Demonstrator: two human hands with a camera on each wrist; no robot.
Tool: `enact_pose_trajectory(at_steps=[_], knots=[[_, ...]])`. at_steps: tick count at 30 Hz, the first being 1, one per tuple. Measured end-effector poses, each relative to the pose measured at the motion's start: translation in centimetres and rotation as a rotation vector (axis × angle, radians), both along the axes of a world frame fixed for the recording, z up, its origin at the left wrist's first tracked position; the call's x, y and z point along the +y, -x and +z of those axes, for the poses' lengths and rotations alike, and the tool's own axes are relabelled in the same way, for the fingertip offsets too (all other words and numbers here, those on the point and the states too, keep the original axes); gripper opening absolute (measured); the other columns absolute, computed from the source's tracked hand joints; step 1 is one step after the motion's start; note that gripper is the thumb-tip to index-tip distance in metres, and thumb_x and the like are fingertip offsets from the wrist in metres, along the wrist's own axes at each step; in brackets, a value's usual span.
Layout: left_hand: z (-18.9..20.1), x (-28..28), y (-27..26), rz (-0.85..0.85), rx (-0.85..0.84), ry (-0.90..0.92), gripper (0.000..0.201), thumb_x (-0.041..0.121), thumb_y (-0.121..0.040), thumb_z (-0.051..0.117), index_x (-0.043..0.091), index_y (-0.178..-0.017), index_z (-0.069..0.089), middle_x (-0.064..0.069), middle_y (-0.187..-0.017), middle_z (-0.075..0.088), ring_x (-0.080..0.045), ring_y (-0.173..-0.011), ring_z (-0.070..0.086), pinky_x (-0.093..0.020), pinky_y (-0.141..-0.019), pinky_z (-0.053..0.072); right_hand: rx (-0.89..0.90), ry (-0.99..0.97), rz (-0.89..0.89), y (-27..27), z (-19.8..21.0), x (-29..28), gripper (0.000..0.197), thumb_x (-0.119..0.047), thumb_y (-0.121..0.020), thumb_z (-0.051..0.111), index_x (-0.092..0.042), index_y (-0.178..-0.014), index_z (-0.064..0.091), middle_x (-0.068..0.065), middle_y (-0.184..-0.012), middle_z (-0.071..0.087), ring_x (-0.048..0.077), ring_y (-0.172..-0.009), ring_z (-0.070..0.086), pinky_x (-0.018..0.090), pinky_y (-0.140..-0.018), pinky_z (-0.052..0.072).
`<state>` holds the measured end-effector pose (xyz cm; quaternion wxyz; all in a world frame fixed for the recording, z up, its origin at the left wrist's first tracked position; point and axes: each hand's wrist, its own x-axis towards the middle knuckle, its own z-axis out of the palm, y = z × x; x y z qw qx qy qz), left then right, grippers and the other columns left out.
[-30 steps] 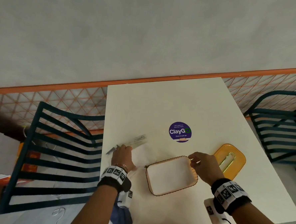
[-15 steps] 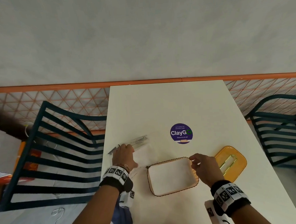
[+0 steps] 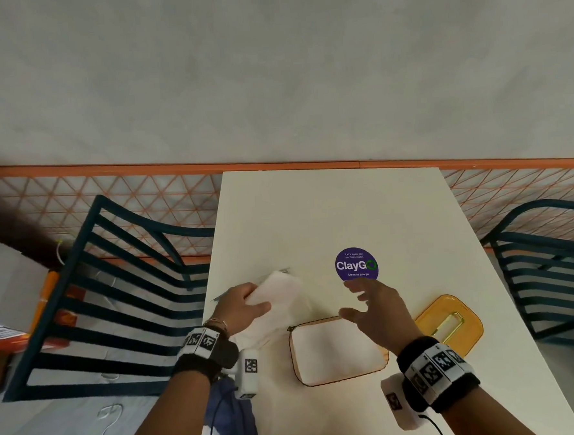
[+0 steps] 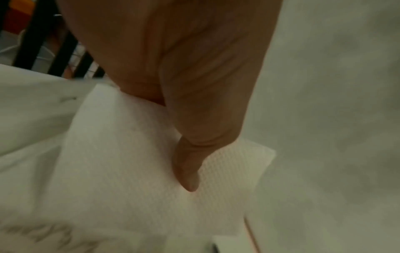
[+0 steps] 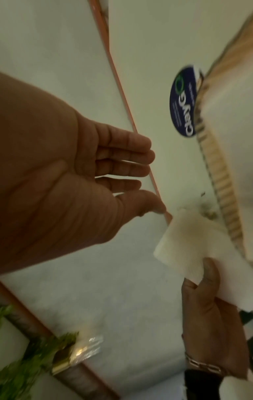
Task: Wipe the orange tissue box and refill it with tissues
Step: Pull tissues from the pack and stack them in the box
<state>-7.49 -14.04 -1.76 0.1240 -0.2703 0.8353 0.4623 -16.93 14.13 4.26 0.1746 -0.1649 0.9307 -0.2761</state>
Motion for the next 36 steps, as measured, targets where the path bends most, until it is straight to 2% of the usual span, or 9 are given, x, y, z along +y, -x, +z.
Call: enact_pose_trajectory(at_steps=[7,14,17,20,23,27,30,32,36], knots=[[2.7,0.3,-4.2,0.310,0.230,-0.492,0.035,0.008,-0.084,0.081,0.023,-0.114,0.072,0.004,-0.108,0.078,-0.012,-0.105,0.072,-0.026,-0.085,0.058,-0.294,0.266,0.228,-0.5,1.0,-8.0,0.110,-0.041,-0.056,0.097,-0.031,-0.149,0.038,-0.017,-0.136,0.053,0.006,-0.121,0.055,0.030,-0.104,0.048],[2.3,0.4,-4.3,0.264,0.313,-0.393,0.027,-0.002,-0.083,0.079,0.009,-0.104,0.067,-0.003,-0.098,0.073,-0.013,-0.091,0.068,-0.023,-0.078,0.054,-0.127,0.235,0.404,-0.8,0.7,-12.5,0.031,-0.029,-0.077,0.082,-0.028,-0.107,0.074,-0.009,-0.099,0.077,0.006,-0.091,0.069,0.021,-0.077,0.052],[1.1,0.8,-3.7,0.338,0.233,-0.343,0.040,-0.009,-0.072,0.077,0.019,-0.098,0.065,0.000,-0.095,0.066,-0.018,-0.092,0.064,-0.029,-0.075,0.054,-0.112,0.127,0.433,-1.3,-0.7,-12.8,0.031,-0.021,-0.082,0.075,-0.030,-0.111,0.073,-0.010,-0.104,0.075,0.008,-0.094,0.066,0.010,-0.073,0.042],[0.1,1.8,-3.1,0.329,0.148,-0.287,0.049,-0.010,-0.067,0.073,0.027,-0.098,0.060,0.000,-0.096,0.066,-0.020,-0.092,0.063,-0.033,-0.078,0.054,-0.163,0.083,0.405,-1.9,-1.7,-12.8,0.031,-0.017,-0.085,0.070,-0.027,-0.115,0.072,-0.006,-0.107,0.074,0.014,-0.096,0.065,0.019,-0.077,0.046],[-0.6,2.2,-2.6,0.350,0.139,-0.269,0.050,0.000,-0.062,0.074,0.029,-0.100,0.059,-0.002,-0.103,0.066,-0.019,-0.094,0.064,-0.029,-0.075,0.054,-0.154,0.070,0.411,-2.1,-2.2,-13.1,0.026,-0.016,-0.087,0.066,-0.023,-0.112,0.073,-0.003,-0.104,0.075,0.017,-0.094,0.066,0.022,-0.074,0.045],[-0.6,2.4,-2.2,0.388,0.119,-0.296,0.051,0.001,-0.062,0.074,0.029,-0.102,0.060,-0.001,-0.099,0.070,-0.023,-0.096,0.067,-0.046,-0.088,0.059,-0.145,0.081,0.417,-1.6,-1.3,-13.5,0.022,-0.011,-0.089,0.063,-0.019,-0.105,0.074,0.000,-0.099,0.075,0.016,-0.085,0.062,0.024,-0.073,0.047],[0.1,1.6,-2.6,0.382,0.107,-0.338,0.046,0.018,-0.066,0.084,0.029,-0.107,0.066,0.003,-0.100,0.074,-0.019,-0.097,0.070,-0.043,-0.089,0.060,-0.184,0.225,0.268,-0.2,1.2,-12.7,0.020,-0.014,-0.087,0.068,-0.023,-0.104,0.075,-0.009,-0.095,0.074,0.010,-0.085,0.065,0.014,-0.072,0.048],[0.7,1.0,-3.3,0.425,0.151,-0.435,0.047,0.030,-0.065,0.091,0.026,-0.108,0.070,0.001,-0.103,0.077,-0.020,-0.098,0.072,-0.042,-0.088,0.061,-0.320,0.403,0.102,0.9,2.8,-11.1,0.015,-0.017,-0.086,0.072,-0.021,-0.100,0.075,-0.005,-0.091,0.077,0.012,-0.084,0.069,0.023,-0.075,0.055],[2.2,2.7,-3.6,0.523,0.232,-0.905,0.047,0.012,-0.079,0.084,0.013,-0.123,0.069,-0.008,-0.119,0.075,-0.028,-0.111,0.071,-0.051,-0.096,0.057,-0.565,0.543,-0.042,2.0,4.0,-6.0,0.017,-0.009,-0.090,0.071,-0.012,-0.107,0.074,0.007,-0.102,0.079,0.023,-0.094,0.073,0.039,-0.085,0.057]])
